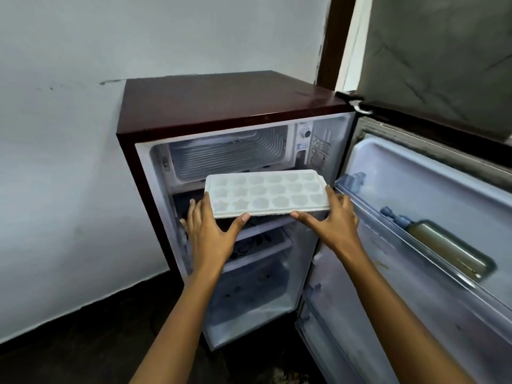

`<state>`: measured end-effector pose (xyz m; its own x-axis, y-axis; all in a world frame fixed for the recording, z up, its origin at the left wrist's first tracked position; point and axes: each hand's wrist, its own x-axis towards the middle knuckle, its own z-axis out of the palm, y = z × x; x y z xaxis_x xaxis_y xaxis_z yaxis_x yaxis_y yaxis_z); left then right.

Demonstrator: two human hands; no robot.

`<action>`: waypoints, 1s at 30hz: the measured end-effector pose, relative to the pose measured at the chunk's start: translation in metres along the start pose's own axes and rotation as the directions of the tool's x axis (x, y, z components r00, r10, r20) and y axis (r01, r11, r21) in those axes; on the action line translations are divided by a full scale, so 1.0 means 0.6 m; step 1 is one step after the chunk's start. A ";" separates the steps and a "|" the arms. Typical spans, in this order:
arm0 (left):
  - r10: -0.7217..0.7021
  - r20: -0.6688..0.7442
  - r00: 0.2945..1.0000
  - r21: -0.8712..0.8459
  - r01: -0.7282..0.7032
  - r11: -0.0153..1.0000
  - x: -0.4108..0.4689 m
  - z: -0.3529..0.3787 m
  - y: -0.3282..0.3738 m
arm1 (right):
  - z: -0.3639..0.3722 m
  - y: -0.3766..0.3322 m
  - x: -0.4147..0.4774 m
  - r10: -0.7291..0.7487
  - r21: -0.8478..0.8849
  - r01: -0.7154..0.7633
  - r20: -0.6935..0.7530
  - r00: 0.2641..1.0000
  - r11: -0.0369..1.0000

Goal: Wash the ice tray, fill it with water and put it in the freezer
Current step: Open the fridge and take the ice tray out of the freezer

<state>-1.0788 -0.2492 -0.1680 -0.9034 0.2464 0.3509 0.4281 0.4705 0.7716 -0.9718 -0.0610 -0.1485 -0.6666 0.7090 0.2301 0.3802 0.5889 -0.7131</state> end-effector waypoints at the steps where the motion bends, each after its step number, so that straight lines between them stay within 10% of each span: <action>1: 0.009 0.009 1.000 -0.009 -0.009 1.000 -0.016 -0.004 0.005 | -0.011 0.004 -0.019 0.007 0.002 -0.007 -0.012 1.000 1.000; 30: 0.254 0.352 0.901 -0.395 -0.103 0.913 -0.403 0.052 0.301 | -0.442 0.154 -0.461 0.181 -0.017 -0.215 -0.475 0.861 0.977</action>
<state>-0.7825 -0.1972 -0.1300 -0.6968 0.6392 0.3254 0.4738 0.0697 0.8778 -0.5822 -0.1000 -0.1025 -0.2011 0.9014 0.3835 0.5255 0.4297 -0.7344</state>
